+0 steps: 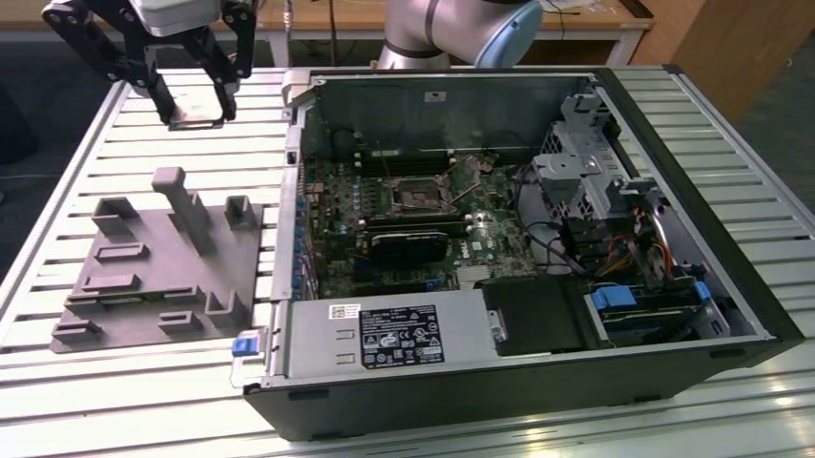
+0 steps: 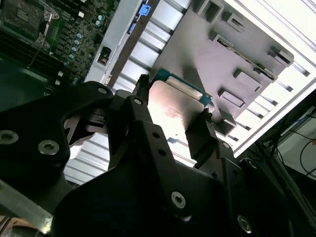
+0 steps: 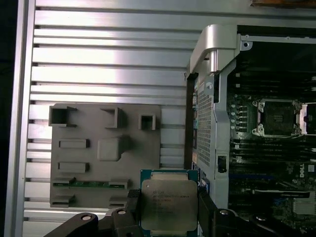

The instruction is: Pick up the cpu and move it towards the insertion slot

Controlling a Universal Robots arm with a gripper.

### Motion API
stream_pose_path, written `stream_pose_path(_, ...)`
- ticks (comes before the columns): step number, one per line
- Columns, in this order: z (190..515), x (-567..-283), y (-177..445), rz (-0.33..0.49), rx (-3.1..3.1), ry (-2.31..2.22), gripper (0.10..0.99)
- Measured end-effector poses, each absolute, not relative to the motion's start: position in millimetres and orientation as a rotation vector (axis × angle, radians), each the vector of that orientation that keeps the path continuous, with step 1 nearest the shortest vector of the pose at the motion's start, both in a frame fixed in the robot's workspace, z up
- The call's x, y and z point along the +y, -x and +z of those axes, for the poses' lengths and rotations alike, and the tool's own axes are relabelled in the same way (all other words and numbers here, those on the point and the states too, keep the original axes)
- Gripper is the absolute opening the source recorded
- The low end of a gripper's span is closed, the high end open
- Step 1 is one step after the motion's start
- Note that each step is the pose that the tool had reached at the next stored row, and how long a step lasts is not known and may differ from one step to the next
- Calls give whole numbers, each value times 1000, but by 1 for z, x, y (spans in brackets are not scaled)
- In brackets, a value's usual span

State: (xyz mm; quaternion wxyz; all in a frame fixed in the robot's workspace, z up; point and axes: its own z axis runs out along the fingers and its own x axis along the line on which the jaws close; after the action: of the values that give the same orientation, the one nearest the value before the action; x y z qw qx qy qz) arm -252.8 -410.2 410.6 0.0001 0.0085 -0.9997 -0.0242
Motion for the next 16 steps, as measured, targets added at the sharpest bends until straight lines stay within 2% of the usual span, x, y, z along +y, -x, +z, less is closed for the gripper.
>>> stream_pose_path(16, 411, -410, 225, -76, -3140, -27, 545)
